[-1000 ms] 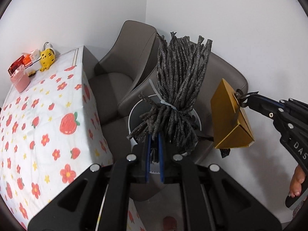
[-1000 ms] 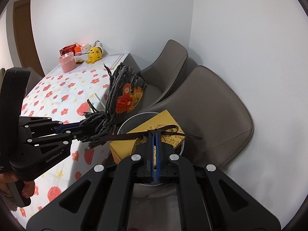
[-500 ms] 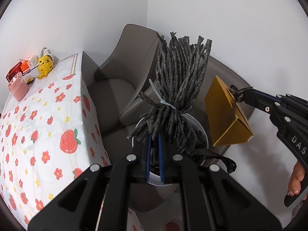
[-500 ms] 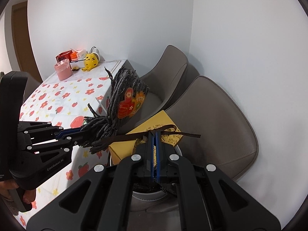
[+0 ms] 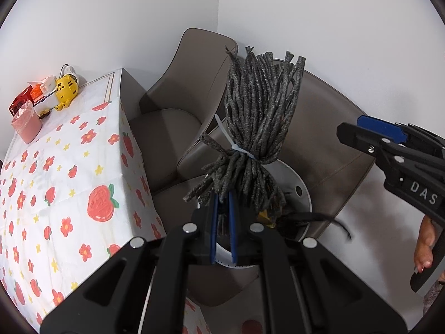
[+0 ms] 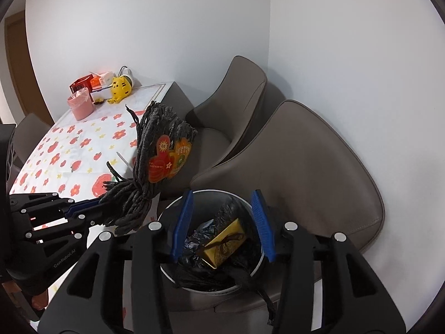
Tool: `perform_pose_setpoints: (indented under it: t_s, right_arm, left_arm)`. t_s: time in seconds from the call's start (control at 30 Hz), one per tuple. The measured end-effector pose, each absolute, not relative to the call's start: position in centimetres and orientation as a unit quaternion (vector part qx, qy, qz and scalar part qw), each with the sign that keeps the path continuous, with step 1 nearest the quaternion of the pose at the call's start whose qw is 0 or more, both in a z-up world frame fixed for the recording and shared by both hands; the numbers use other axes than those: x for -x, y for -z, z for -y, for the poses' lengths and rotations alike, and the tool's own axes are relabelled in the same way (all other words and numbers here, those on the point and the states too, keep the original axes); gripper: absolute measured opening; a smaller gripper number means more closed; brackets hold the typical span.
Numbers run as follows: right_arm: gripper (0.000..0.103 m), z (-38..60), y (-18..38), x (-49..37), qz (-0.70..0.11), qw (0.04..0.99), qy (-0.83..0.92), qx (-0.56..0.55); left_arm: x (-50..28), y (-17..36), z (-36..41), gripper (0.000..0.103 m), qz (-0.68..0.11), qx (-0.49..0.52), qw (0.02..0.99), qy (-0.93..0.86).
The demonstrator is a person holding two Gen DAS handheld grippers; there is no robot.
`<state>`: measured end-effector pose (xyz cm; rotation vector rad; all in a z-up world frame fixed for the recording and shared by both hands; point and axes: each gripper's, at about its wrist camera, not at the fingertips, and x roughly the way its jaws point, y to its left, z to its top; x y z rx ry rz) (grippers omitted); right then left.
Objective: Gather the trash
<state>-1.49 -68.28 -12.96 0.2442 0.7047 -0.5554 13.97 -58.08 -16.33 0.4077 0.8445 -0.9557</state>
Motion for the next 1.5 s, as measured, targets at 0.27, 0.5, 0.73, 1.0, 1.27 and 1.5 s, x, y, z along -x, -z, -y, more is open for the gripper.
perform_pose_setpoints:
  t_s: [0.27,0.5,0.73,1.0,1.27,1.5]
  right_arm:
    - [0.042,67.8,13.0,1.9,-0.340,0.893,0.271,-0.114]
    - [0.042,67.9,12.7,2.6,-0.334,0.894,0.275,-0.114]
    - [0.042,67.9,12.7,3.3,-0.332,0.892,0.283,-0.114]
    - [0.042,67.6,13.1,3.7,-0.336,0.891,0.283,-0.114]
    - [0.042,65.6,12.6,4.2,-0.333,0.896,0.274,-0.104]
    - [0.055,62.5,11.5,4.5,-0.335,0.900,0.260,-0.100]
  left_arm:
    - [-13.5,16.5,58.5,0.008,-0.389,-0.194,0.780,0.450]
    - [-13.1,16.9,59.4,0.011,-0.391,-0.204,0.771,0.459]
    - [-13.5,19.2,61.1,0.048,-0.411,-0.215,0.762,0.452]
    - [-12.4,18.4,60.0,0.084,-0.375,-0.213,0.781,0.451]
    - [-11.9,17.3,57.8,0.084,-0.368,-0.213,0.789,0.443]
    - [-11.7,15.9,54.3,0.084,-0.369,-0.200,0.803,0.423]
